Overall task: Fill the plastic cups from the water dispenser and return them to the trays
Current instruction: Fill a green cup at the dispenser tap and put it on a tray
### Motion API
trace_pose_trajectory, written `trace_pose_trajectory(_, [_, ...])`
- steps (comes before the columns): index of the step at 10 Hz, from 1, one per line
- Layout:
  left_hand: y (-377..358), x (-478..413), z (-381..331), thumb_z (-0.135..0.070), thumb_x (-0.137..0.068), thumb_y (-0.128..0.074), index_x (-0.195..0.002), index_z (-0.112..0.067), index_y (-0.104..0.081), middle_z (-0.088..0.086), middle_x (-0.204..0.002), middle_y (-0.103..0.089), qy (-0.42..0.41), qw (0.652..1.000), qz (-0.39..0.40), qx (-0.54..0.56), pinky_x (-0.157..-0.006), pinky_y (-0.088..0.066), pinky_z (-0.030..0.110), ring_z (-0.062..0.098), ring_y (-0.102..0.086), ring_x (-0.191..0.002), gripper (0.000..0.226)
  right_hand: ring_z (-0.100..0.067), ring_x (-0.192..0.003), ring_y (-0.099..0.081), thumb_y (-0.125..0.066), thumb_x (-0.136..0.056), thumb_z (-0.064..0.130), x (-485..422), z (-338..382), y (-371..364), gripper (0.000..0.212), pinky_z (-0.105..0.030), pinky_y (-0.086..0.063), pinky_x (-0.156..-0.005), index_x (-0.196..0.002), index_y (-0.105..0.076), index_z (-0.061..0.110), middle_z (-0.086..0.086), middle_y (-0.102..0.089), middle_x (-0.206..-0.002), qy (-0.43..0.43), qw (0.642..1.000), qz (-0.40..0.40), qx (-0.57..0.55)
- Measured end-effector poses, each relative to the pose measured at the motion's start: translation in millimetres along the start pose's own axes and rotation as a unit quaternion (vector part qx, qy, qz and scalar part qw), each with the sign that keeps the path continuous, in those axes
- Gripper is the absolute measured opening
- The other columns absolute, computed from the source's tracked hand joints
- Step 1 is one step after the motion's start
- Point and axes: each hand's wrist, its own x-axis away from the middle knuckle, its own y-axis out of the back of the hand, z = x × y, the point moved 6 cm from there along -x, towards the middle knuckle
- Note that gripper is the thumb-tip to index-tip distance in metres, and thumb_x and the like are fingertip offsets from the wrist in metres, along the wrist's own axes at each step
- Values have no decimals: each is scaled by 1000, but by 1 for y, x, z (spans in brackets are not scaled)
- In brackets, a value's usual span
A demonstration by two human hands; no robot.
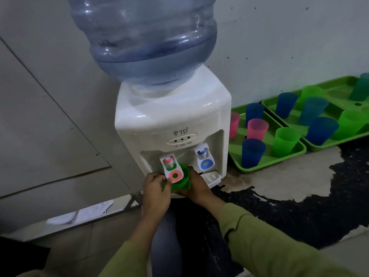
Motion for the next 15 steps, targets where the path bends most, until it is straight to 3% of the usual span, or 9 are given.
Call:
trace_pose_trajectory(2, [11, 9, -8, -5, -87, -53, -67, -8, -55, 4, -82, -49, -29, 998, 0, 62, -65, -32, 22, 13, -48, -74, 21, -20, -116, -54, -83, -63, 32, 2, 4, 3, 76, -32, -46, -96, -125, -43, 17, -4, -56, -128, 6, 1000, -1, 2])
trace_pose_trajectory(3, [18, 14, -14, -13, -83, -47, -60, -13, -49, 1, -74, -45, -26, 994, -14, 103, -60, -33, 13, 5, -47, -70, 22, -21, -117, -53, -84, -64, 28, 3, 6, 3, 76, -34, -45, -97, -126, -43, 13, -6, -55, -129, 17, 1000, -1, 7])
trace_pose_trajectory(5, [26, 15, -17, -18, -76, -47, -57, -12, -47, 3, -69, -46, 15, 985, -40, 166, -55, -33, 12, 4, -44, -58, 20, -21, -119, -51, -83, -65, 19, 3, 2, 1, 75, -36, -43, -101, -127, -41, 13, -7, -54, -129, 11, 1000, 2, 0])
trace_pose_trajectory(6, [29, 16, -19, -18, -77, -49, -58, -6, -51, 10, -70, -49, 44, 974, -63, 213, -59, -38, 25, 4, -43, -58, 22, -21, -119, -51, -83, -64, 20, 1, 1, 0, 77, -34, -42, -101, -127, -41, 12, -7, -54, -129, 10, 1000, 4, 8])
trace_pose_trajectory(7, [33, 10, -20, -13, -83, -52, -66, 0, -58, 17, -75, -52, 83, 957, -92, 263, -69, -47, 48, 18, -48, -68, 23, -22, -117, -52, -84, -63, 24, -1, -1, 0, 79, -32, -42, -99, -127, -40, 12, -7, -54, -129, 7, 999, 5, 37])
trace_pose_trajectory(8, [38, 7, -22, -21, -77, -50, -59, -13, -58, 16, -75, -54, 103, 952, -93, 272, -74, -48, 50, 23, -50, -70, 21, -23, -117, -52, -84, -63, 24, -3, -4, -1, 80, -31, -42, -98, -127, -39, 12, -8, -54, -128, 3, 999, 4, 47])
trace_pose_trajectory(10, [40, 9, -23, -26, -75, -50, -60, -18, -57, 16, -79, -56, 116, 955, -73, 261, -76, -48, 52, 24, -54, -76, 19, -23, -116, -52, -84, -63, 24, -3, -6, -1, 80, -25, -39, -93, -128, -38, 13, -8, -55, -128, -3, 998, 6, 63])
trace_pose_trajectory(11, [41, 7, -23, -12, -86, -53, -59, -19, -58, 14, -79, -57, 112, 958, -76, 252, -77, -49, 53, 23, -55, -77, 28, -23, -117, -52, -84, -63, 24, -4, -6, -1, 81, -22, -37, -91, -129, -37, 14, -7, -54, -128, -7, 998, 10, 64])
trace_pose_trajectory(15, [44, 7, -23, -12, -87, -52, -62, -19, -61, 23, -86, -62, 108, 964, -63, 234, -83, -50, 54, 25, -57, -79, 27, -23, -116, -53, -84, -64, 25, -4, -6, -1, 79, -23, -38, -91, -128, -37, 15, -6, -55, -127, -10, 997, 13, 69])
